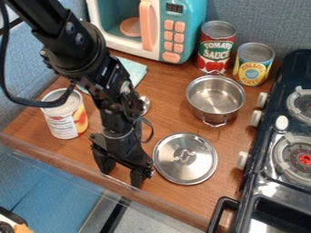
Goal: Put the lid on the silver pot
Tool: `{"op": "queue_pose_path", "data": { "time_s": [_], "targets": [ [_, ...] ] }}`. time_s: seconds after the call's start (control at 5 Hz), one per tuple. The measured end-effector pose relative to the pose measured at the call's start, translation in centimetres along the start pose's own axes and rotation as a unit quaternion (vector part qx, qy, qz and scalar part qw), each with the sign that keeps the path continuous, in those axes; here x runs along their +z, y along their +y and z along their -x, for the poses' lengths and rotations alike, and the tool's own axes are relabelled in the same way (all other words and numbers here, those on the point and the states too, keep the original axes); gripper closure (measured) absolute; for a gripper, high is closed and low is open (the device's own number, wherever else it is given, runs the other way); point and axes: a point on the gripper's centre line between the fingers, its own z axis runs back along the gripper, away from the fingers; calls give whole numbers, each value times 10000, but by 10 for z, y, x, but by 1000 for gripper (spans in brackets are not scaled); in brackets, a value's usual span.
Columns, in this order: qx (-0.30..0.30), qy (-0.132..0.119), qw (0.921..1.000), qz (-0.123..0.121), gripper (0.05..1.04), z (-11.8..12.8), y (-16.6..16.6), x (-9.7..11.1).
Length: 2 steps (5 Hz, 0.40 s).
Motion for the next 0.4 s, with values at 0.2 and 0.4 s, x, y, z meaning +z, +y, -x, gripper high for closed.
{"op": "queue_pose_path", "data": {
  "time_s": [0.2, 0.4],
  "targets": [
    [16, 31, 10000, -3, 84, 0, 0, 0],
    [-131, 182, 9997, -82, 83, -6, -3, 7]
  ]
}}
